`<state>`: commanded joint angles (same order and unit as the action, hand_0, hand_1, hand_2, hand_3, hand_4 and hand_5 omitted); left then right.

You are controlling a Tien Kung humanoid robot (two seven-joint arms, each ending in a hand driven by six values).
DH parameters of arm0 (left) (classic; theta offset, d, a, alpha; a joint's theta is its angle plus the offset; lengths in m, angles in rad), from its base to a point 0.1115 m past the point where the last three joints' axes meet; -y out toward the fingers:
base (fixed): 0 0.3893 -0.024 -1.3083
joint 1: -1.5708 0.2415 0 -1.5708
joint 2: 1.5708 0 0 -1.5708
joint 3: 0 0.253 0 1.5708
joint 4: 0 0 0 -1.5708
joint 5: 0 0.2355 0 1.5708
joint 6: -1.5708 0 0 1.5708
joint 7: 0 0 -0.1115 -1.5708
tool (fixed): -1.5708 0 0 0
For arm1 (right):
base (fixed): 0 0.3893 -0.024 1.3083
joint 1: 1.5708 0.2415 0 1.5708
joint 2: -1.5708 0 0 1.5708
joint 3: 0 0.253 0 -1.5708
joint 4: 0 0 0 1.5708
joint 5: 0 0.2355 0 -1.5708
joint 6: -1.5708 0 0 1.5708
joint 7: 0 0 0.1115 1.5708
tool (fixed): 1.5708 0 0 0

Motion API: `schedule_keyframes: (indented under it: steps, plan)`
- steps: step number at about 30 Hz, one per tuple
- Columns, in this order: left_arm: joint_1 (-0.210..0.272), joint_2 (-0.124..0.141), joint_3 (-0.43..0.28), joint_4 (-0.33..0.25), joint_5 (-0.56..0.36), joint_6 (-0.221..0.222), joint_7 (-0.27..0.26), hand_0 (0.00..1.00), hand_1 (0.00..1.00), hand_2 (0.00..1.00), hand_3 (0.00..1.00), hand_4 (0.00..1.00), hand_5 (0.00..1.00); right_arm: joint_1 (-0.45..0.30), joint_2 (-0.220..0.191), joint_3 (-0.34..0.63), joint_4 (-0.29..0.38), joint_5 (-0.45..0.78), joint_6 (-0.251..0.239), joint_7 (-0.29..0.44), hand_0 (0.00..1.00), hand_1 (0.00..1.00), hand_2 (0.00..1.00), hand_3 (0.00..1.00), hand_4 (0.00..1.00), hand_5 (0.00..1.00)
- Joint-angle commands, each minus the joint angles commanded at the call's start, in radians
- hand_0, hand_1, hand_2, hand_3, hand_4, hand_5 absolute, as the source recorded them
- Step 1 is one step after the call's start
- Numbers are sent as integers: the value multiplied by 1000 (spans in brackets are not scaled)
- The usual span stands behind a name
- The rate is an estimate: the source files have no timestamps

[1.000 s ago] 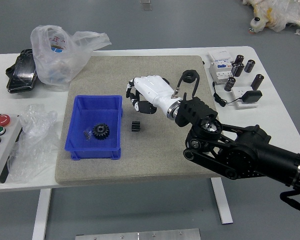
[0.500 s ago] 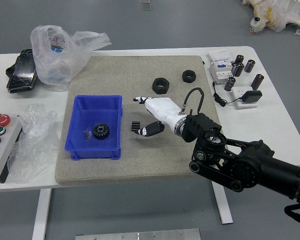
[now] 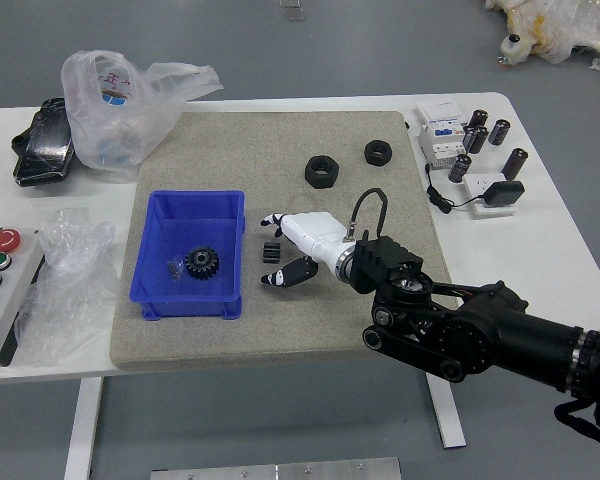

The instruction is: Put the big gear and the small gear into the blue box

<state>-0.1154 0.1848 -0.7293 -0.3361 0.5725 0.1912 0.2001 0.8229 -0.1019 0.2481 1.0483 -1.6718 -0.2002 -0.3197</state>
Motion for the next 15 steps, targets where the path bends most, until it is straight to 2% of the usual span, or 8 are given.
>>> schedule_keyframes:
  steps: [5, 6, 10, 11, 15]
  plan:
    - [-2, 1, 3, 0, -2, -1, -3, 638, 642, 613, 687, 640, 276, 1, 4, -17, -10, 3, -30, 3, 356, 555, 533, 654, 499, 166]
    - [-2, 1, 4, 1, -4, -1, -5, 638, 642, 613, 684, 639, 276, 0, 4, -19, -10, 2, -32, 2, 307, 471, 379, 483, 270, 19]
    - [-3, 1, 8, 1, -9, -1, -10, 638, 642, 613, 684, 639, 276, -3, 0, -26, -13, -2, -36, -2, 307, 471, 379, 483, 270, 19]
    - [-3, 1, 8, 1, -10, -1, -11, 638, 642, 614, 685, 639, 279, -4, -1, -27, -14, -4, -37, -3, 296, 459, 328, 387, 162, 2]
    - [-3, 2, 10, 1, -13, -1, -15, 638, 642, 614, 685, 639, 279, -6, -8, -26, -15, -10, -43, -4, 296, 459, 328, 387, 162, 2]
